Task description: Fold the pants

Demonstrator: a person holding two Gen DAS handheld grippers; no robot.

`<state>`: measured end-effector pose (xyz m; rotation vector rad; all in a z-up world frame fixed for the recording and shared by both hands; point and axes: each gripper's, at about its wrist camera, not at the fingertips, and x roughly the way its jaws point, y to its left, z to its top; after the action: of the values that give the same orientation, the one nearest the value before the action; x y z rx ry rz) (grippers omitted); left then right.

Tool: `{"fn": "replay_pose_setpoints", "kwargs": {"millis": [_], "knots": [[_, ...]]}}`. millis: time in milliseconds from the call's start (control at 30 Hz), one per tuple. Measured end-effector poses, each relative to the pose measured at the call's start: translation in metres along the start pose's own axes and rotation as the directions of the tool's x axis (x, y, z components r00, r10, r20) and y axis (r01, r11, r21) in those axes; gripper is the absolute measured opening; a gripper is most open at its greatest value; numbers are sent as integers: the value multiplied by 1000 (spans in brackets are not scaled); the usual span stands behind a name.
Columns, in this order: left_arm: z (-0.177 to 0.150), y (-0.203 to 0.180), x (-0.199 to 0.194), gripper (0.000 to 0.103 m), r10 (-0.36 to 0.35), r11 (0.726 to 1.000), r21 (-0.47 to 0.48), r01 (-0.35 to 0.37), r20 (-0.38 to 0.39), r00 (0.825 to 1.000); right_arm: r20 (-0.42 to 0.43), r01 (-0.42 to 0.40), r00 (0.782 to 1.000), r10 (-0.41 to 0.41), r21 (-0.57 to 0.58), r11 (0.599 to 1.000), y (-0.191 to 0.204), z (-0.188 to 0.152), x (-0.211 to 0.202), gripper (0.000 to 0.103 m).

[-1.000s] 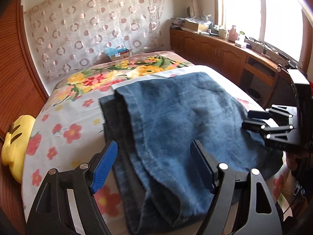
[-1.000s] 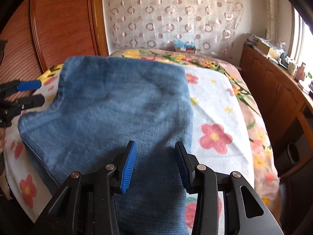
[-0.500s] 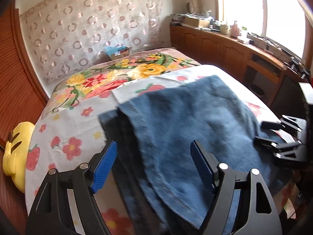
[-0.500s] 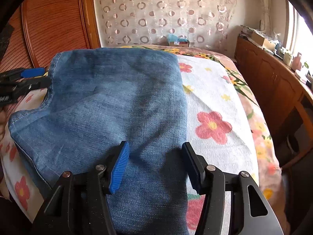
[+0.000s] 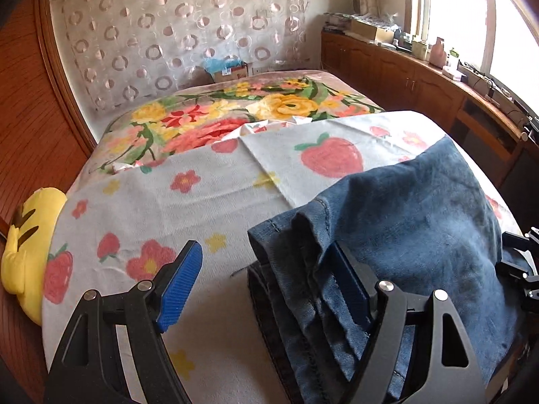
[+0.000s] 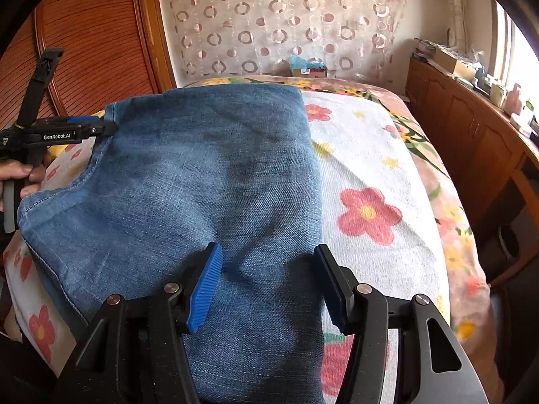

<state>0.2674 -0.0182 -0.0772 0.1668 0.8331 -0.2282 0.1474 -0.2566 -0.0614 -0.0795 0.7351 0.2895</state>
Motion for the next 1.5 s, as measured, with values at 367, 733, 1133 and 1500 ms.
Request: {"fn": "replay_pose_setpoints", "kwargs": {"millis": [367, 733, 1133, 1500], "knots": [[-23, -36, -60, 79, -96, 994, 49, 93, 54, 994, 25, 14, 1000, -15, 33, 999, -8, -2, -11, 58], [-76, -46, -62, 79, -75, 994, 76, 77, -19, 997, 56, 43, 997, -47, 62, 997, -3, -21, -44, 58], [-95, -37, -59, 79, -101, 995, 12, 101, 7, 995, 39, 65, 997, -70, 105, 992, -9, -40, -57, 58], [-95, -42, -84, 79, -100, 995, -16, 101, 42, 994, 18, 32, 999, -34, 125, 992, -22, -38, -44, 58]]}}
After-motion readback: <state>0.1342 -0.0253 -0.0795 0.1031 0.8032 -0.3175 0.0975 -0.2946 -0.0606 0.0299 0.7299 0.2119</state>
